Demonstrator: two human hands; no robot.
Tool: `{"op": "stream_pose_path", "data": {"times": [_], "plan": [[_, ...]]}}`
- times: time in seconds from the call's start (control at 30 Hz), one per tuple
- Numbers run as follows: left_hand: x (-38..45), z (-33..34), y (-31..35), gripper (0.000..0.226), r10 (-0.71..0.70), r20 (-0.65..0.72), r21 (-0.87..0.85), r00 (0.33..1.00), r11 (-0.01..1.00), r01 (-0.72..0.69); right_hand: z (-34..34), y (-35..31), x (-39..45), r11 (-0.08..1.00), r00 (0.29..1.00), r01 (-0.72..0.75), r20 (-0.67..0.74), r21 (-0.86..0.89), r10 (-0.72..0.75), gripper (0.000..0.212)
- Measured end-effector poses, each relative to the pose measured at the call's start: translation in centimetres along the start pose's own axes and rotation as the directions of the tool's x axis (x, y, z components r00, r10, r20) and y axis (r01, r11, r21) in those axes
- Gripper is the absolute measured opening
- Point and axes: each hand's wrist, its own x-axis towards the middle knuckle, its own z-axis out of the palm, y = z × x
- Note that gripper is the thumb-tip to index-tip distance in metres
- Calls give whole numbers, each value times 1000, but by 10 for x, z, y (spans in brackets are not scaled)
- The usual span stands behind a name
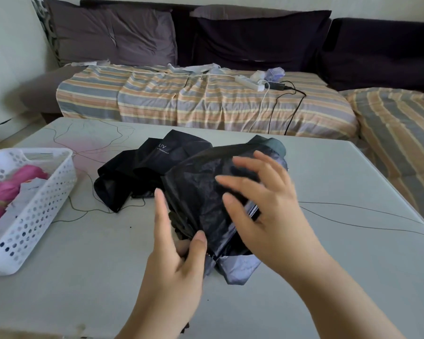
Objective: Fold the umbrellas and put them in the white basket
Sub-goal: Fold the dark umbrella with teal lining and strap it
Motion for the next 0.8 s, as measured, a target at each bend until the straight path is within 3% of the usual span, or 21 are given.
{"op": "stream_pose_path", "data": {"times": [0.1, 0.23, 0.3, 0.37, 0.5, 0.63, 0.73, 0.8], "plan": [[-3, 0, 5, 79, 64, 65, 75, 996, 995, -68, 11, 4, -5, 989, 982, 76, 183, -130, -52, 35], [-3, 9, -4, 55, 112, 84, 106, 990, 987, -121, 17, 3, -7, 964, 955, 150, 285, -220, -83, 39], [-2, 11, -6, 38, 143, 89, 104, 986, 983, -152, 13, 4, -3, 985, 932, 106, 358, -133, -52, 45], [1, 10, -9, 37, 168, 79, 151, 983, 972, -178, 6, 9, 3, 1000, 913, -9, 408, 9, 5, 44], [5, 2, -13, 29, 148, 92, 266, 985, 949, -168, -7, 34, 9, 993, 964, -108, 240, -41, 115, 26], [10, -8, -20, 30, 186, 112, 346, 976, 913, -213, -13, 55, 6, 949, 890, -245, 342, -198, 301, 37], [19, -19, -25, 39, 281, 250, 493, 927, 787, -371, -12, 60, 2, 928, 888, -233, 326, -290, 325, 42], [26, -24, -25, 42, 303, 376, 572, 876, 667, -477, -12, 53, 1, 968, 936, -163, 281, -189, 212, 44]]}}
